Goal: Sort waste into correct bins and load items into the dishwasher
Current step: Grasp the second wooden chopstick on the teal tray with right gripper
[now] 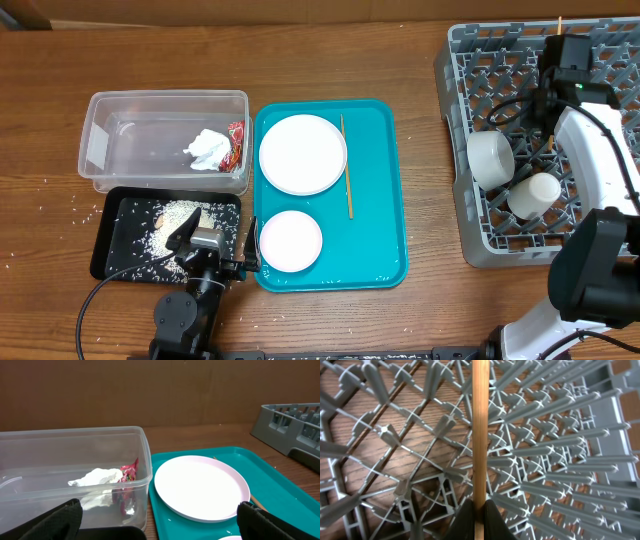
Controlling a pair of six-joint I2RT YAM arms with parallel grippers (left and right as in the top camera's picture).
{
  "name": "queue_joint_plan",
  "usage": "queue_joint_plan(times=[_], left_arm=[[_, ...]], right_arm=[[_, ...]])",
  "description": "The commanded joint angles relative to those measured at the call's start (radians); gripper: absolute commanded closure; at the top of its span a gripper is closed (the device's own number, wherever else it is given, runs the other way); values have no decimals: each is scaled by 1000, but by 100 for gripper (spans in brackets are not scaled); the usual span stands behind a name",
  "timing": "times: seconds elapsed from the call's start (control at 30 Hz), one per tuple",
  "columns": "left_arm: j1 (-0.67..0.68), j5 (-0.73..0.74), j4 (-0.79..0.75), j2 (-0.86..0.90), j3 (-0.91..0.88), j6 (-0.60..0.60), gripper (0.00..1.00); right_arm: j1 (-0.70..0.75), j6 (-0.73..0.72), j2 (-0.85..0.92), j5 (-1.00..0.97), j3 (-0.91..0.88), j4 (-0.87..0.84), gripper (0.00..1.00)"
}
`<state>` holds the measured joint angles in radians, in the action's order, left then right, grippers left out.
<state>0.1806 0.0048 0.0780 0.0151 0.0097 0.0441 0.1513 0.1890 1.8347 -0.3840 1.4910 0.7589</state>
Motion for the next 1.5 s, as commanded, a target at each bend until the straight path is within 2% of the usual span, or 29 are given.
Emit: queue_joint_plan(times=[0.0, 0.07, 0.1, 0.13, 0.17, 0.2, 0.23, 0.4, 0.43, 0.5, 0.53, 0.57, 0.63, 0.73, 0.87, 0.93, 0.97, 1.0, 1.13, 1.17, 1.2, 1.23, 1.37, 1.43, 1.47], left_arm=[[-13, 7, -1, -10, -5, -19, 0], [-13, 7, -1, -10, -5, -19, 0], [-13, 7, -1, -10, -5, -19, 0], [-13, 7, -1, -10, -5, -19, 0], [-13, 7, -1, -10, -5, -19, 0], [-13, 7, -1, -10, -5, -19, 0], [-13, 7, -1, -10, -5, -19, 0], [-13, 7, -1, -10, -5, -19, 0], [-13, 7, -1, -10, -5, -19, 0], [-13, 7, -1, -10, -5, -19, 0], [-13, 7, -1, -10, -5, -19, 0], [-13, 7, -1, -10, -5, -19, 0], [-13, 7, -1, -10, -5, -19, 0], [-13, 7, -1, -10, -5, -19, 0], [-13, 7, -1, -10, -5, -19, 0], [-13, 7, -1, -10, -5, -19, 0], [-13, 7, -1, -10, -5, -19, 0], [-13, 7, -1, -10, -5, -19, 0], [-13, 7, -1, -10, -5, -19, 0], [-13, 7, -1, -10, -5, -19, 0], [-13, 7, -1, -10, -5, -19, 0], [-13, 7, -1, -10, -5, -19, 0], [-13, 7, -1, -10, -5, -19, 0], [-13, 7, -1, -10, -5, -19, 0], [-13, 7, -1, -10, -5, -19, 0]], right_arm=[[-8, 55, -3, 65, 2, -26, 96], [-12, 56, -3, 64, 2, -31, 94], [-14, 55, -3, 64, 2, -26, 87], [-18, 55, -3, 64, 2, -17, 69], [-25, 54, -4, 64, 2, -5, 57], [-35, 48, -5, 60, 2, 8, 25], [-43, 42, -6, 52, 2, 14, 19], [-157, -66, -86, 92, 4, 86, 18], [-183, -74, -108, 139, 4, 101, 19], [-283, -89, -188, 377, 4, 140, 19], [-333, -89, -217, 514, 4, 153, 16], [-394, -89, -236, 656, 4, 173, 0], [-492, -94, -233, 769, 0, 209, 0], [-636, -286, -186, 718, -30, 224, 0], [-741, -313, -112, 699, -53, 198, 0], [-746, -497, -66, 599, -61, 174, 0], [-746, -534, -53, 583, -65, 163, 0], [-745, -566, -26, 565, -75, 139, 13], [-746, -615, 79, 481, -84, 108, 25], [-746, -638, 99, 449, -84, 111, 25], [-745, -655, 125, 418, -84, 114, 30], [-745, -661, 156, 399, -84, 113, 43], [-747, -666, 225, 412, -84, 111, 61], [-747, -666, 243, 415, -84, 121, 74], [-747, -666, 245, 415, -84, 125, 92]])
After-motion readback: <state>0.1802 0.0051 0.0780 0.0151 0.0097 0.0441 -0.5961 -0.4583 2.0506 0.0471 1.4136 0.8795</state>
